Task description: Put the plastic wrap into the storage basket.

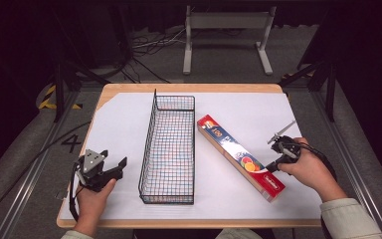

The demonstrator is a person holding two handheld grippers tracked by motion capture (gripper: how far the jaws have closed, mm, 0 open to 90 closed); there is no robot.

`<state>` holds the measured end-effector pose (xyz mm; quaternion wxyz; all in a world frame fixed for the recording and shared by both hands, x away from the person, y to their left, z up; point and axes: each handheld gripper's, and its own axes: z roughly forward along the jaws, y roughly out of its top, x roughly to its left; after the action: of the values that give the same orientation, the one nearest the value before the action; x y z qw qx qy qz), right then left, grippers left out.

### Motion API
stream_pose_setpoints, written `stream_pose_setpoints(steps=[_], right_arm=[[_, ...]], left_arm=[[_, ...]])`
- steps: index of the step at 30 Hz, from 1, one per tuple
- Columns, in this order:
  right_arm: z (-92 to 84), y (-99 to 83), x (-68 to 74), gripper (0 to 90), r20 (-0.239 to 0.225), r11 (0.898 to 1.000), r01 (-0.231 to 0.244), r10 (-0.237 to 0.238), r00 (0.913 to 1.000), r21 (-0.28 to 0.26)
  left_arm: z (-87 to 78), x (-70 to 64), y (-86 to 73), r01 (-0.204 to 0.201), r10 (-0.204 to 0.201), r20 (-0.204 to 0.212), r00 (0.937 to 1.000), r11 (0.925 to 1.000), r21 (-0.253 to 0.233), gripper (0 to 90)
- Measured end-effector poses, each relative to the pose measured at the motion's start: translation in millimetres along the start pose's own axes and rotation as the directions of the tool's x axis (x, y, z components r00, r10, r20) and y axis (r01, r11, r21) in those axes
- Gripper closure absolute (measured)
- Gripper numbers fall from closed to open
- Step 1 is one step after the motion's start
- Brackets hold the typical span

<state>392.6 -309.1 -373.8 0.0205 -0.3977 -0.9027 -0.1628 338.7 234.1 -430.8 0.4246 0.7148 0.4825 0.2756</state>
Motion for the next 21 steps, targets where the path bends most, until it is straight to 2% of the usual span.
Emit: stream_pose_setpoints(steps=[3, 6, 9, 11, 12, 13, 15, 16, 17, 19, 21], right_arm=[[1.1, -0.8, 1.9, 87.0, -0.017, 1.0, 0.002, -0.002, 0.9998, -0.002], [2.0, -1.5, -1.2, 77.7, 0.014, 0.999, -0.04, 0.039, 0.9991, 0.009], [-2.4, -0.7, -2.1, 72.8, 0.028, 0.997, -0.059, 0.06, 0.9978, -0.043], [-4.6, -0.2, -1.8, 71.6, 0.035, 0.996, -0.071, 0.073, 0.9967, -0.058], [-9.7, 1.5, -1.0, 65.2, 0.035, 0.989, -0.095, 0.099, 0.9945, -0.11], [-9.7, 1.5, -1.0, 65.2, 0.035, 0.989, -0.095, 0.099, 0.9945, -0.11], [-17.3, 6.0, 2.8, 56.6, 0.078, 0.982, -0.064, 0.079, 0.9938, -0.179], [-19.5, 7.5, 4.6, 55.5, 0.074, 0.976, -0.091, 0.107, 0.9915, -0.196], [-21.6, 9.9, 6.8, 54.2, 0.075, 0.974, -0.096, 0.114, 0.9907, -0.205], [-25.0, 15.4, 11.5, 50.4, 0.086, 0.969, -0.077, 0.099, 0.9913, -0.233], [-27.8, 21.7, 16.3, 45.3, 0.077, 0.962, -0.079, 0.103, 0.9917, -0.262]], left_arm=[[0.3, 0.0, 0.0, -0.004, 0.004, 0.001, 1.0, 1.0, 0.002, 27.4], [-0.1, 0.5, 0.0, -0.003, 0.003, -0.001, 1.0, 1.0, -0.002, 27.4], [-0.3, 0.9, -0.1, -0.002, 0.002, -0.003, 1.0, 1.0, -0.004, 27.4], [-0.1, 0.9, -0.2, -0.002, 0.002, -0.004, 1.0, 1.0, -0.004, 27.4], [0.0, 0.9, -0.2, -0.003, 0.003, -0.004, 1.0, 1.0, -0.004, 27.4], [0.0, 0.8, -0.2, -0.003, 0.003, -0.003, 1.0, 1.0, -0.002, 27.4], [0.2, 0.6, -0.2, -0.002, 0.002, -0.003, 1.0, 1.0, -0.001, 27.4], [0.3, 0.6, -0.2, -0.004, 0.003, -0.003, 1.0, 1.0, 0.0, 27.4], [0.2, 0.6, -0.1, -0.005, 0.005, -0.004, 1.0, 1.0, 0.002, 27.4], [0.0, 0.4, -0.1, -0.006, 0.006, -0.005, 1.0, 1.0, 0.001, 27.5], [0.5, 0.2, -0.5, -0.007, 0.007, -0.009, 0.9999, 1.0, -0.001, 27.4]])
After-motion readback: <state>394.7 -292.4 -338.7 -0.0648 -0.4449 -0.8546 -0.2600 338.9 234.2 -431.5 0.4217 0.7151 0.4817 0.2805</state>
